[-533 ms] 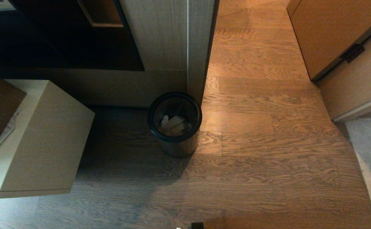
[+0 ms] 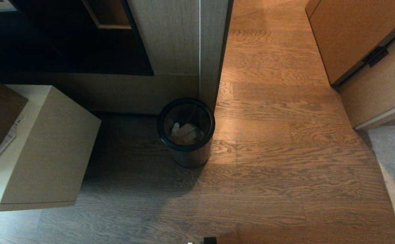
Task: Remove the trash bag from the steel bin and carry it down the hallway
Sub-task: Place the outer trash can on the ground
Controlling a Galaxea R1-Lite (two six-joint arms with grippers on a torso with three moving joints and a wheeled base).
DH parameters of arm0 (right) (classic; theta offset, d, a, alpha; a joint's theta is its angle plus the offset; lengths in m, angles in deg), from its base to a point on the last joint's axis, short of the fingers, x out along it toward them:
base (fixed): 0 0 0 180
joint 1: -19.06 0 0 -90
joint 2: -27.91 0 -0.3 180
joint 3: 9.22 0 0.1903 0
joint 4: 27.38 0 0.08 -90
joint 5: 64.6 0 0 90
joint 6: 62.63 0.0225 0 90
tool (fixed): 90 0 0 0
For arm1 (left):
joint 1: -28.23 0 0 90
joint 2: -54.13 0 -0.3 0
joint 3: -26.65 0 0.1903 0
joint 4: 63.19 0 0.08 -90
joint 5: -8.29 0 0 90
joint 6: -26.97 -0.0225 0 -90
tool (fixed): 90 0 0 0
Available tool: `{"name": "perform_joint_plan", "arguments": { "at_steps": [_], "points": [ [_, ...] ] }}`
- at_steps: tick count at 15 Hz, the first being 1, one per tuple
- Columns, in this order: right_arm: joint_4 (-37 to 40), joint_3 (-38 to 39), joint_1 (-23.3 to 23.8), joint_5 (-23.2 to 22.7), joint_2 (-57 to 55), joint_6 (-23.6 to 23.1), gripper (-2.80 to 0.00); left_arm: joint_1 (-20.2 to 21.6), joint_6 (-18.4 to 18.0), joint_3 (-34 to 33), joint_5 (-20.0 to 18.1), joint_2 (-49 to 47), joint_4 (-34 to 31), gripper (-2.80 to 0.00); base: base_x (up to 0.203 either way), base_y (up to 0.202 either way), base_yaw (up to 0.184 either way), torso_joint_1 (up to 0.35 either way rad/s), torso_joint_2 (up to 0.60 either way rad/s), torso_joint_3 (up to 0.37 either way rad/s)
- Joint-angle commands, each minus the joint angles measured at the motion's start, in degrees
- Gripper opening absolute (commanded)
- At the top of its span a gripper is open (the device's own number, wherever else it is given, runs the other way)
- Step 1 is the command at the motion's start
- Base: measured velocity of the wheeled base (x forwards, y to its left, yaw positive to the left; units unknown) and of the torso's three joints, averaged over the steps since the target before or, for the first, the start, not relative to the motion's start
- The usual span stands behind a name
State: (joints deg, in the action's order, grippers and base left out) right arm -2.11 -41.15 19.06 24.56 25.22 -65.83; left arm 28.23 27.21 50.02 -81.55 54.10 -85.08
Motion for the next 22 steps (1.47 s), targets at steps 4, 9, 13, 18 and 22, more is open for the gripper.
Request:
{"name": "perform_joint_plan", "arguments": {
  "at_steps": [4, 9, 13, 18, 22],
  "points": [
    [10.61, -31.17, -0.59, -4.95, -28.93, 5.19, -2.8, 0.0, 0.02, -0.62, 0.02, 0.02, 0.02, -2.8, 0.0, 0.0, 0.0, 0.0, 0.0, 0.0],
    [18.95, -48.44, -2.58, -18.66, -55.65, 11.45, -2.8, 0.0, 0.02, -0.62, 0.02, 0.02, 0.02, -2.8, 0.0, 0.0, 0.0, 0.0, 0.0, 0.0],
    [24.98, -48.95, -9.24, -23.49, -62.12, 12.55, -2.8, 0.0, 0.02, -0.69, 0.02, 0.02, 0.02, -2.8, 0.0, 0.0, 0.0, 0.0, 0.0, 0.0],
    [29.37, -47.58, -13.31, -21.63, -60.24, 12.39, -2.8, 0.0, 0.02, -0.62, 0.02, 0.02, 0.02, -2.8, 0.0, 0.0, 0.0, 0.0, 0.0, 0.0],
    [30.75, -42.68, -11.99, -14.57, -52.47, 12.46, -2.8, 0.0, 0.02, -0.62, 0.02, 0.02, 0.02, -2.8, 0.0, 0.0, 0.0, 0.0, 0.0, 0.0]
  ]
}}
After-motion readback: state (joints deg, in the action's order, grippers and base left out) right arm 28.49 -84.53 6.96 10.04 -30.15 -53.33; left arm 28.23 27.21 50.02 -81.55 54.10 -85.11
